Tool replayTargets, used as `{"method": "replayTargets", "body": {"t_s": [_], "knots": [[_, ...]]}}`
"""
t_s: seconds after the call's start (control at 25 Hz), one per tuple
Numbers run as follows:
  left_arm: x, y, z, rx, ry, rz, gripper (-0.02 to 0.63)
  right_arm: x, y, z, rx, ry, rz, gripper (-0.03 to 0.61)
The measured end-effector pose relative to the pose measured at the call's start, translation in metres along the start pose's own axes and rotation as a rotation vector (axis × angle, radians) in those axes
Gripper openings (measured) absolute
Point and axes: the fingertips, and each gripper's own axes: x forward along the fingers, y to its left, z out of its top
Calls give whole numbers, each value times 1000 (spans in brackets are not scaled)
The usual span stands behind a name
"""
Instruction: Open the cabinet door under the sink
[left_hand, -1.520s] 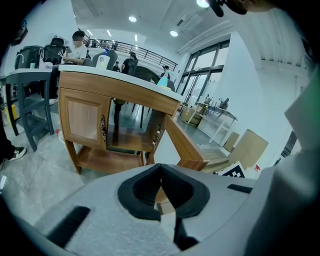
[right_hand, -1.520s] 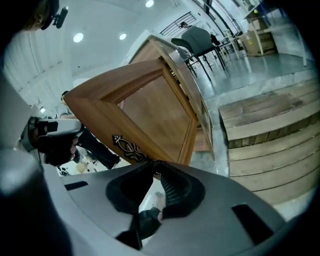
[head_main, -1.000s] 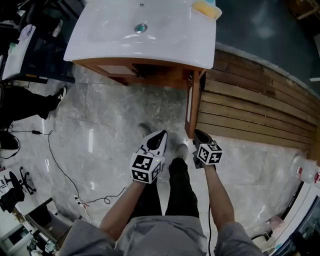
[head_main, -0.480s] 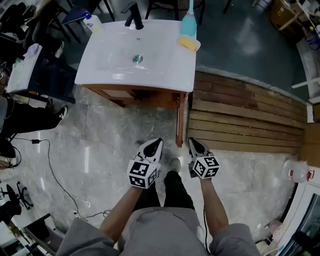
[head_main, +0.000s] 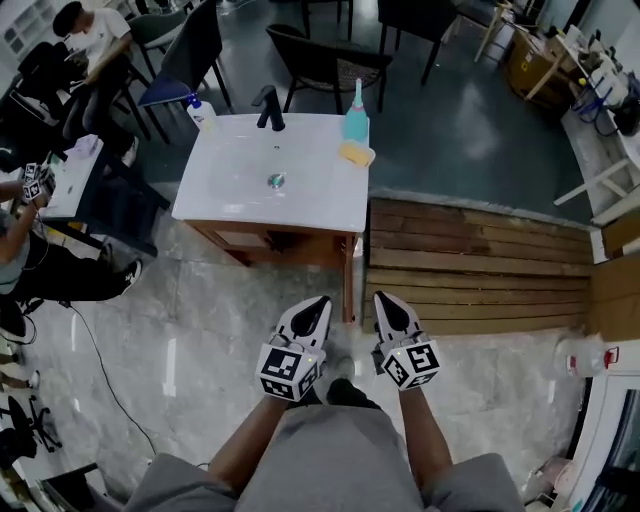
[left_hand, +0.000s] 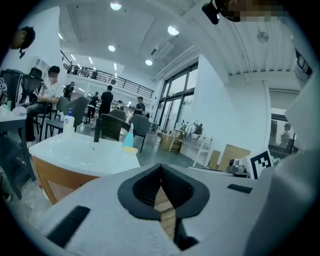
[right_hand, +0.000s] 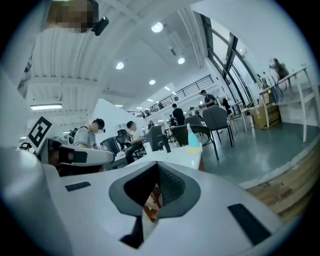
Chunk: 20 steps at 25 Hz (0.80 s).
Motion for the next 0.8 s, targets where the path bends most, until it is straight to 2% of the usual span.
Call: {"method": "replayTargets", "body": {"t_s": [0.2, 0.36, 0.64, 0.8], "knots": [[-9, -21, 52, 73, -88, -21, 9, -10, 29, 74, -84, -146, 15, 9], [-21, -31, 81, 107, -141, -16, 8, -14, 45, 109, -118, -204, 47, 9], [-29, -46, 95, 149, -185, -10, 9, -18, 58, 123, -152, -218, 114, 9], [-30, -57, 98, 162, -192, -11, 8, -27, 60, 128, -170, -229, 122, 9]]}}
